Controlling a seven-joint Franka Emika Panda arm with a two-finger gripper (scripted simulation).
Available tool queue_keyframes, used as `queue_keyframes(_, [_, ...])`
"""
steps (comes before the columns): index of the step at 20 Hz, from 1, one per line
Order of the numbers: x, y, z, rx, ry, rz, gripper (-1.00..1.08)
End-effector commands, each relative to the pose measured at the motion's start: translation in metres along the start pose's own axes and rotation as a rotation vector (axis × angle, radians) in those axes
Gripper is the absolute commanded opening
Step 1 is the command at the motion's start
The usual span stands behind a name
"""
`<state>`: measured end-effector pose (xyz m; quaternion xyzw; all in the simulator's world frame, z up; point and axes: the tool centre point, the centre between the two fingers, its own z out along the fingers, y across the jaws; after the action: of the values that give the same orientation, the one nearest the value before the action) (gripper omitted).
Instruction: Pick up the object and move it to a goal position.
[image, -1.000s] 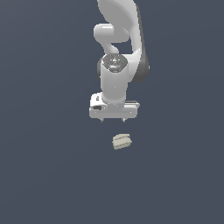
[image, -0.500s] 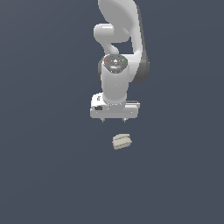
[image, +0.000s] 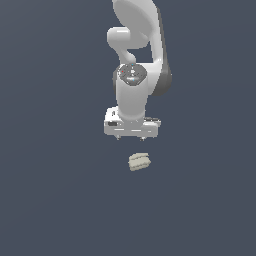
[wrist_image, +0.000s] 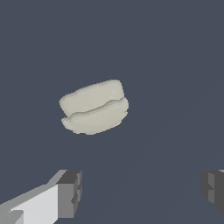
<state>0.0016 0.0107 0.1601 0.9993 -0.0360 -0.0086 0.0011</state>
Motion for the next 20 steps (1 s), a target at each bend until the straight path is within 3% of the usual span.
queue_keyframes(1, [0.001, -0.001, 0.001, 0.001, 0.000, 0.037, 1.00])
queue_keyframes(20, [0.019, -0.016, 0.017, 0.008, 0.001, 0.502, 1.00])
